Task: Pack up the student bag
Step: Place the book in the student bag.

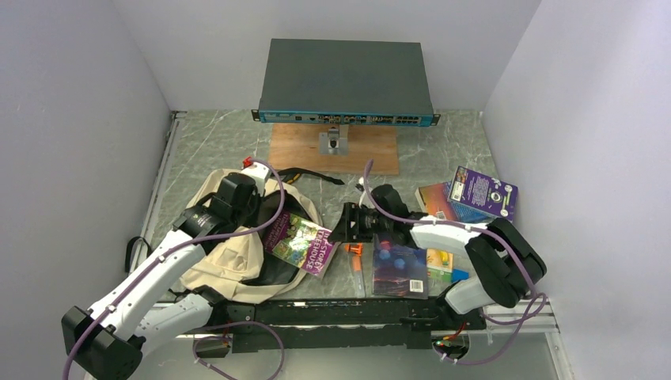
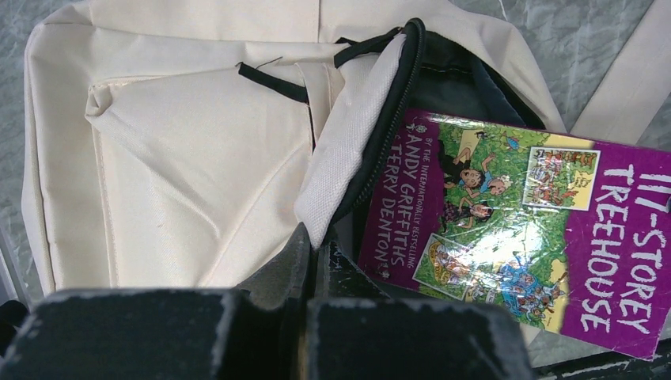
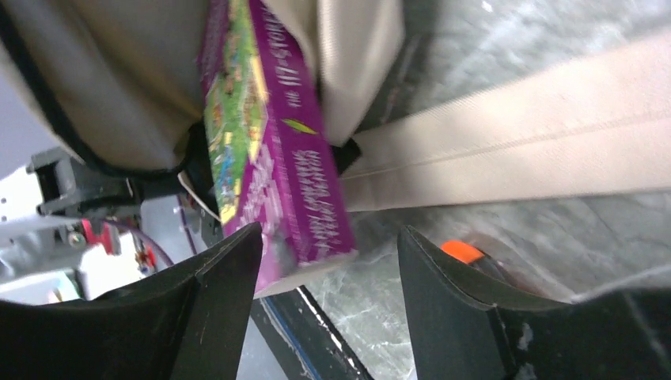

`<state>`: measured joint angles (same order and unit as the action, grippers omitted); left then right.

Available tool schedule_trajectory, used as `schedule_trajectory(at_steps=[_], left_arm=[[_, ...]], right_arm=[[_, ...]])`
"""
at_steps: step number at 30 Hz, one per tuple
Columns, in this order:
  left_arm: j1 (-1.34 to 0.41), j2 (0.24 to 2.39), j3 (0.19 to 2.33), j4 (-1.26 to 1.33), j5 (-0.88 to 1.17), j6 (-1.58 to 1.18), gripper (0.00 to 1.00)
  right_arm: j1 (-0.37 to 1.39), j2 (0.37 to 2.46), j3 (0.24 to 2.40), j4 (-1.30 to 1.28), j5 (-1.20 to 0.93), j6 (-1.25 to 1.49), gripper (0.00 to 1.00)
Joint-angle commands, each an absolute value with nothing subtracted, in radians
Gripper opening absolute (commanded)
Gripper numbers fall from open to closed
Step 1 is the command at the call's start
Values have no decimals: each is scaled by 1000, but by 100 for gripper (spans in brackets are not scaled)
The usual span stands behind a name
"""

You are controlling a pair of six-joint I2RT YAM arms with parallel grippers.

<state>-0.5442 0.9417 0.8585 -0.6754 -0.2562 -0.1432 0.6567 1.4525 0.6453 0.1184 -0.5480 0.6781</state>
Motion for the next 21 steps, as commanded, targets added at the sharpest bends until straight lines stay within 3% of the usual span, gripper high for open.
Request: schedule_trajectory(at_steps=[1, 14, 17, 21], left_arm=[[-540, 940, 879, -628, -247, -137, 0], [-540, 923, 878, -618, -222, -135, 0], [-540, 915, 879, -615, -220, -133, 0], [-539, 909, 892, -614, -180, -139, 0]], right_arm=[[674, 1418, 516, 484, -400, 986, 68], [835, 1462, 417, 726, -321, 1220, 69], [868, 1518, 436, 762, -312, 1254, 61], [891, 1584, 447, 828, -323, 1317, 37]])
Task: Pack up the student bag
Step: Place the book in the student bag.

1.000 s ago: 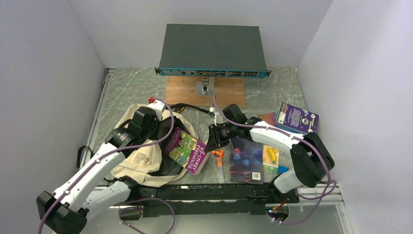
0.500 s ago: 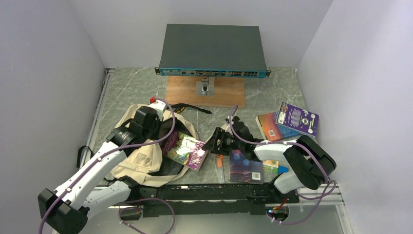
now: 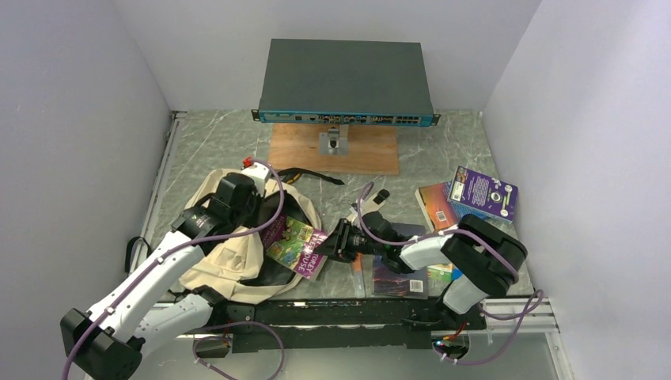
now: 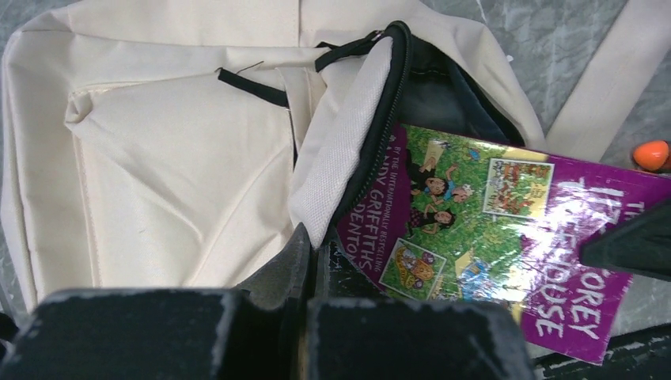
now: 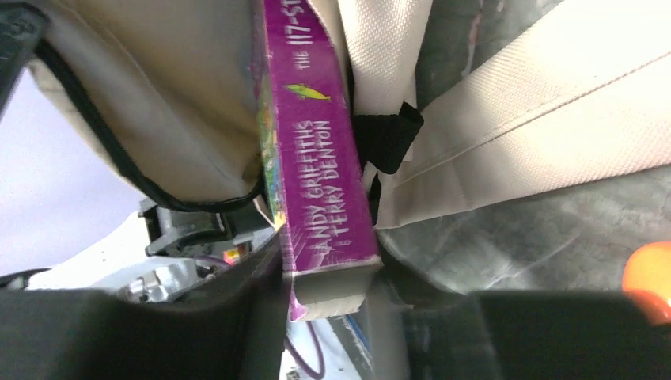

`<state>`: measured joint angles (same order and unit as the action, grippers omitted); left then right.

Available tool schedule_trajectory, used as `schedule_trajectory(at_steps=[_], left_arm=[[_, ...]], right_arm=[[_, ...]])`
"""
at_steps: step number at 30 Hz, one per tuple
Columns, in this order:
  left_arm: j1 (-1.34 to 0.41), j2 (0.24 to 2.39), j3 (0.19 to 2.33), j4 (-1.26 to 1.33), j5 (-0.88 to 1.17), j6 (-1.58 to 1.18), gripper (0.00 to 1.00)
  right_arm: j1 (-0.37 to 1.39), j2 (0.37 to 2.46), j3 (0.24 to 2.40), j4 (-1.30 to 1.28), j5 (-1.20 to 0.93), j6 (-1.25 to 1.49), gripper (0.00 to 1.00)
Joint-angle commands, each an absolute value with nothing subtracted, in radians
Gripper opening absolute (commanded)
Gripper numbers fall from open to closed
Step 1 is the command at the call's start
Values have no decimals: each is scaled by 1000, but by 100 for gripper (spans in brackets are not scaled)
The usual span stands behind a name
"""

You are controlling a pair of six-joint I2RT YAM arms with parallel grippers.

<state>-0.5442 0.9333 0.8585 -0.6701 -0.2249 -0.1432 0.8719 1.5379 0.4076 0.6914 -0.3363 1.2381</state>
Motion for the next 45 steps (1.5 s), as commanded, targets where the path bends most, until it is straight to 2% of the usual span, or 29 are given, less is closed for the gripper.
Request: schedule_trajectory(at_steps=[1, 2, 3, 7, 11, 21, 25, 35, 45], left_arm=[[-539, 909, 903, -606, -151, -136, 0], [-539, 916, 926, -624, -117, -136, 0], [-540, 931, 965, -659, -77, -138, 0], [-540, 990, 1114, -842, -28, -170, 0], [-540, 970, 1165, -887, -64, -167, 0], [-539, 961, 1274, -850, 56, -143, 0], [-540, 963, 1306, -827, 49, -114, 0], [-540, 895, 1319, -804, -90, -61, 0], [-539, 920, 1302, -788, 48, -107, 0]], right_arm=[[892, 1596, 457, 821, -329, 1316, 19], [893, 1600, 464, 819, -336, 1316, 5], [892, 1601, 473, 829, -353, 1314, 0], [885, 1533, 567, 722, -423, 1242, 0], [889, 1496, 660, 650, -472, 1224, 0], [921, 1663, 927, 630, -545, 1272, 0], [923, 1652, 888, 539, -493, 1246, 0], [904, 1607, 779, 492, -450, 1206, 0], [928, 1693, 986, 584, -455, 1241, 0]])
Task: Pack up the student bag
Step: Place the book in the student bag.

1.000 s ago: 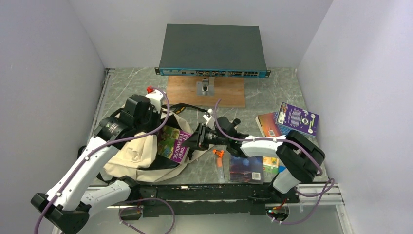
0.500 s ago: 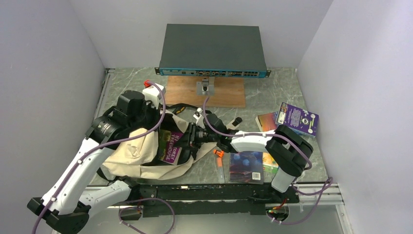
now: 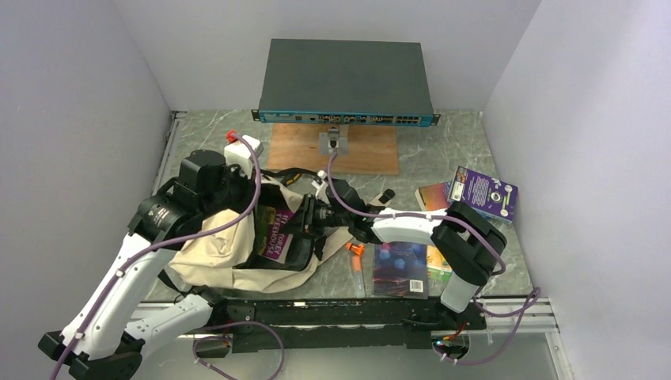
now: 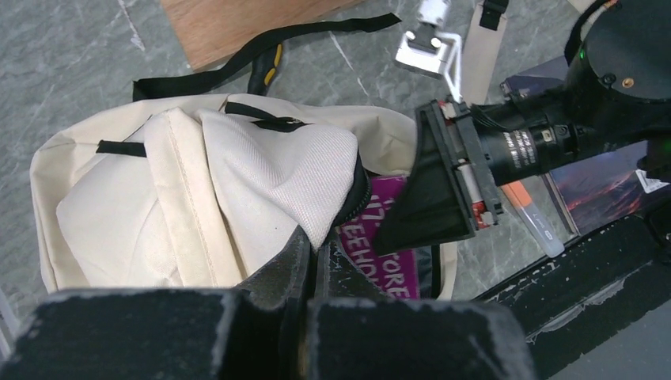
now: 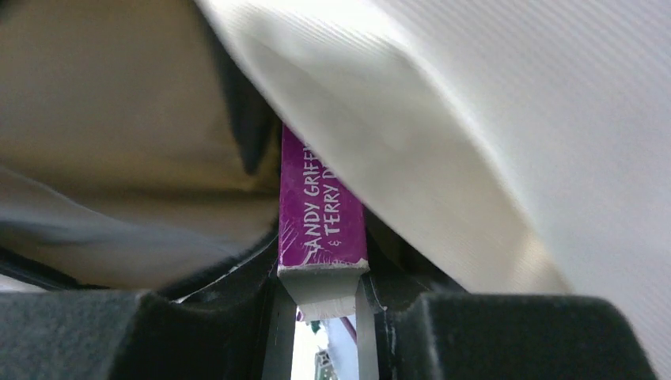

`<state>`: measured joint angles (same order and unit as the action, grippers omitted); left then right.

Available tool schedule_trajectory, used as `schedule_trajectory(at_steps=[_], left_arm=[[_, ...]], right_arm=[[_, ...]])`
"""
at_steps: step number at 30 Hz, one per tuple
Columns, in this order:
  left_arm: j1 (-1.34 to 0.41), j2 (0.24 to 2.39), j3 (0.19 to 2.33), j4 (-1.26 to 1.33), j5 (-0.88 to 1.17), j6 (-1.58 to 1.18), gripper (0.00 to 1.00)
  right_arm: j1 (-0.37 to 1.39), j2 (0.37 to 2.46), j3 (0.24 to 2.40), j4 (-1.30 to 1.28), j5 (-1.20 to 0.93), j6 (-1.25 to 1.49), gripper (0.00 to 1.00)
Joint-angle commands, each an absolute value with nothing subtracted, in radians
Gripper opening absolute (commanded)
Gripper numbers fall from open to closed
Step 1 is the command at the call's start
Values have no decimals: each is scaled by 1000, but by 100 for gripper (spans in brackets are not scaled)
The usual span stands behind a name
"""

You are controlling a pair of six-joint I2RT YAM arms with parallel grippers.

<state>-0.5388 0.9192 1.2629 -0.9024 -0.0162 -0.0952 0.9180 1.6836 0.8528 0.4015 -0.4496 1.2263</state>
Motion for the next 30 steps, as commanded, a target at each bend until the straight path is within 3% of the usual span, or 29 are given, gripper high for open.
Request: schedule_trajectory(at_steps=[1, 15, 16, 19, 22, 25, 30], left_arm=[[-539, 926, 1305, -789, 56, -104, 0], [-541, 971, 1283, -756, 156, -97, 0], [-541, 971, 1274, -750, 153, -97, 0], [-540, 959, 1226, -702, 108, -86, 0], [-540, 938, 1175, -646, 51, -86, 0], [-539, 926, 1131, -611, 7, -85, 0], [-538, 918, 1065, -556, 3, -65, 0]], right_arm=[[929, 1707, 1003, 599, -454, 1253, 0], [937, 2099, 1259, 680, -276, 1163, 0], [936, 2109, 1259, 661, -250, 1142, 5], [922, 2117, 1270, 554, -202, 1071, 39], [909, 2056, 1234, 431, -164, 1002, 63], [896, 1984, 1220, 274, -168, 961, 77], [894, 1846, 1198, 49, -176, 859, 85]])
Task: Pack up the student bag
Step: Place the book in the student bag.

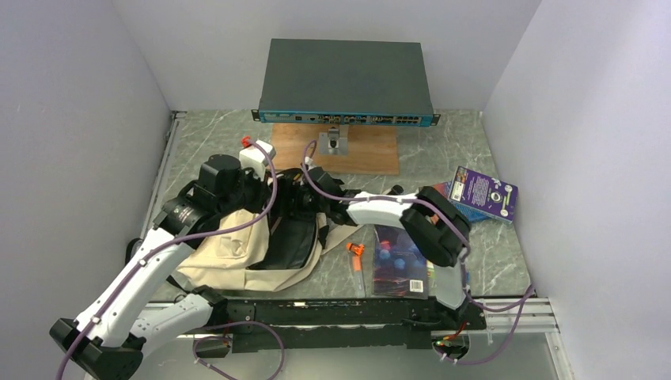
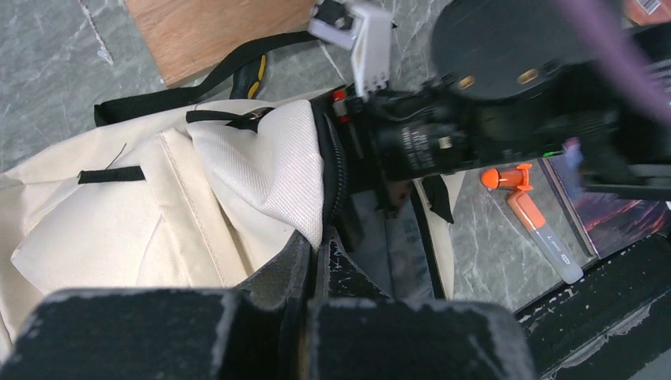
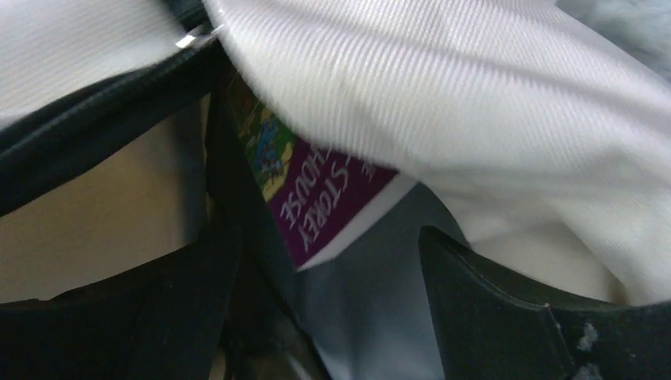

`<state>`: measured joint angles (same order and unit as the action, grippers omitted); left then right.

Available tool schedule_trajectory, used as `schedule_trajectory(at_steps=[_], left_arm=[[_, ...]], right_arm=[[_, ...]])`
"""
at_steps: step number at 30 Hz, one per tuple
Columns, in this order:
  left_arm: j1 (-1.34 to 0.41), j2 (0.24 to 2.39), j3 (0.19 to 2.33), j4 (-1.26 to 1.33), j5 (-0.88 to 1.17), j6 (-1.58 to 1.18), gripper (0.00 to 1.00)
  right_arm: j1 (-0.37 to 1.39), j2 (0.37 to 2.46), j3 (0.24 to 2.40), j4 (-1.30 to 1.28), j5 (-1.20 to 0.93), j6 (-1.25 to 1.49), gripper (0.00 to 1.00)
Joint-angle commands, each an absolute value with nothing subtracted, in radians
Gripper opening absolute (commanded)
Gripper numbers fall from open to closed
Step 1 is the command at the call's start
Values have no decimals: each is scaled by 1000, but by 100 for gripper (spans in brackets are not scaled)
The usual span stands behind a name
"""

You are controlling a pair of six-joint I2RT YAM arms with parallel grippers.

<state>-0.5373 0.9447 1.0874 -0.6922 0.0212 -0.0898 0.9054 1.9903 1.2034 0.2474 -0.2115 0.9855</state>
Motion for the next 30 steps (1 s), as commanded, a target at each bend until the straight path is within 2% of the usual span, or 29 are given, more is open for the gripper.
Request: schedule_trajectory(at_steps=[1, 9, 13, 16, 18, 20, 24, 30], left_arm=[[-538, 921, 1060, -558, 2, -63, 0], [-537, 940, 1006, -574, -13, -78, 0], [-537, 955, 1011, -596, 9, -94, 0], [-537, 949, 1004, -589, 41, -103, 0], [-537, 943, 993, -574, 54, -115, 0], [-537, 940, 991, -566, 63, -125, 0], [-535, 921, 993, -569, 65, -135, 0], [-525, 892, 973, -547, 64, -135, 0]], right_arm=[[895, 1808, 1191, -24, -163, 833, 87], [888, 1410, 1023, -338, -17, 701, 94], [781, 1249, 911, -447, 75, 687, 95], [579, 1109, 805, -458, 96, 715, 95], [448, 1017, 752, -457, 147, 752, 99], [262, 941, 714, -482, 144, 803, 99], [-153, 862, 583, -345, 20, 851, 99], [-454, 835, 464, -138, 18, 875, 99]])
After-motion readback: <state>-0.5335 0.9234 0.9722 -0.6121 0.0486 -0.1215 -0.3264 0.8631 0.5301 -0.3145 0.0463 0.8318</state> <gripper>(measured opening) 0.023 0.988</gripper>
